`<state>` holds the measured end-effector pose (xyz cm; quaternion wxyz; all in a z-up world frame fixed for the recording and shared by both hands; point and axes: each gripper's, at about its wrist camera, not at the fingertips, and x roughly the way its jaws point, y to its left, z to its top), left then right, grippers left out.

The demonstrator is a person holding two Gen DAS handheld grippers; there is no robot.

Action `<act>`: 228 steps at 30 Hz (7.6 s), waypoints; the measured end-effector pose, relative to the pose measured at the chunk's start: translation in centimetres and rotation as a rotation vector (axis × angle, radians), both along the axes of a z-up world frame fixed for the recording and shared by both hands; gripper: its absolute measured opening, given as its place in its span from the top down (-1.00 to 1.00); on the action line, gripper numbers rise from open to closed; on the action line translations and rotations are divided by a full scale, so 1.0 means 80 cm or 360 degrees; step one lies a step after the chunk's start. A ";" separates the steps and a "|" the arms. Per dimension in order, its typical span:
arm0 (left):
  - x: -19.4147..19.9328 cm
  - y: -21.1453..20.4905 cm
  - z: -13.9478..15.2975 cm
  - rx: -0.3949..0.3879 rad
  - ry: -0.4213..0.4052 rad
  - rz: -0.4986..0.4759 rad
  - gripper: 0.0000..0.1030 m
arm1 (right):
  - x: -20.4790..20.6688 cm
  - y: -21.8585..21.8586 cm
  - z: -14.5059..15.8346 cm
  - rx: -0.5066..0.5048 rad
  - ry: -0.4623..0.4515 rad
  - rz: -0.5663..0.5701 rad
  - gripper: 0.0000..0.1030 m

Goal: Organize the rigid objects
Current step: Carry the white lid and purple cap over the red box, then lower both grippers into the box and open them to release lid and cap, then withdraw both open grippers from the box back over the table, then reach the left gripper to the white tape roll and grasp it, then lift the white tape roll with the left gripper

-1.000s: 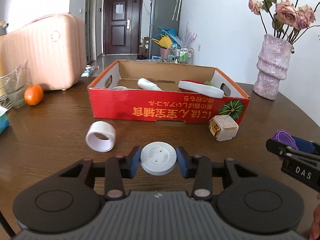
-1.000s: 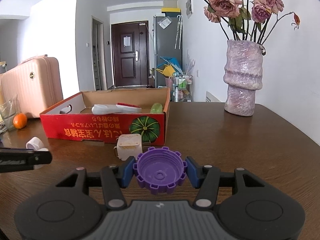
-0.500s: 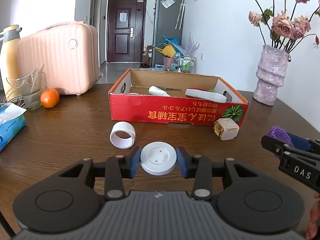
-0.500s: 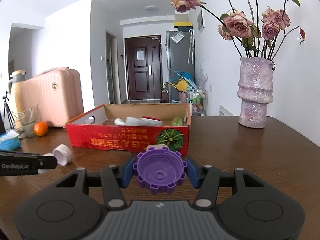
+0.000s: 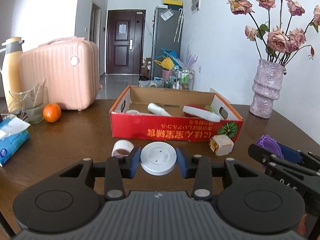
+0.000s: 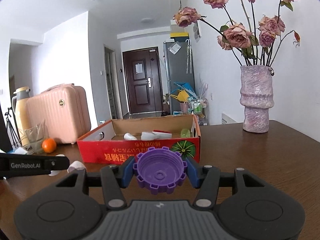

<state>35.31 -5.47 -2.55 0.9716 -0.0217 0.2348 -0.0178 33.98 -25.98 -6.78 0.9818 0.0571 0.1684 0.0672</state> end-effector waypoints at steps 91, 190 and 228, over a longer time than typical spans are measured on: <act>0.292 0.019 -0.025 0.0076 0.0025 0.0203 -0.96 | 0.283 0.003 -0.016 0.0026 0.0120 -0.0140 -0.92; 0.186 0.061 -0.082 0.0047 0.0415 0.0311 -0.24 | 0.073 -0.013 -0.038 -0.0054 0.0208 -0.0188 -1.00; 0.055 0.051 -0.038 0.0055 0.0086 0.0192 0.15 | 0.084 -0.007 -0.040 -0.0104 0.0247 -0.0086 -1.00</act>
